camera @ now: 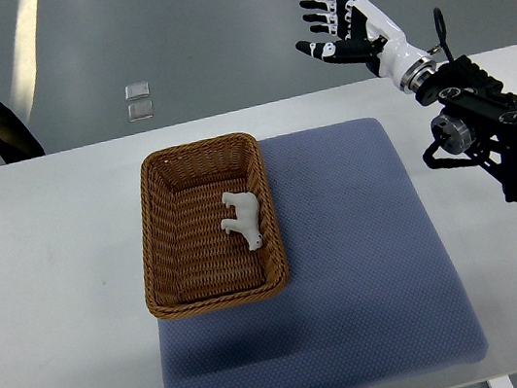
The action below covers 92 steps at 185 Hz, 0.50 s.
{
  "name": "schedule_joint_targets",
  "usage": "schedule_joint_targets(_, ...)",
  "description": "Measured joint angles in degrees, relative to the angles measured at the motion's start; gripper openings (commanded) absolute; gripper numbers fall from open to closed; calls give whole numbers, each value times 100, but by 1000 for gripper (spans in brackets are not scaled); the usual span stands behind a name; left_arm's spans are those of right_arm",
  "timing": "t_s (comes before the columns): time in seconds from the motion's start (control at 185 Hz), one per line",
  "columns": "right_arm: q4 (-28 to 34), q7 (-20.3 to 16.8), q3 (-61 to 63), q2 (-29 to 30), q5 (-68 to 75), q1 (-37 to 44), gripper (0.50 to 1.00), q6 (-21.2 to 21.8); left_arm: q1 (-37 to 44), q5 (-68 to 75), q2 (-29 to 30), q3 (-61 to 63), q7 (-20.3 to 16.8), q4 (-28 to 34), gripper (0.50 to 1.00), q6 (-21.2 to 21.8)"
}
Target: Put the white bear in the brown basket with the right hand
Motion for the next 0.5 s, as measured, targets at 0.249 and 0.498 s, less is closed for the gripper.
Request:
schedule_joint_targets(0.249, -161, -38, 1, -57, 1065, -205, 901, 39, 0, 0, 0, 0, 0, 0, 1000, 0)
schedule_joint_targets(0.498, -205, -272, 1, -59, 1671, -470, 919, 62, 8, 0, 0, 0, -1, 0, 1000, 0)
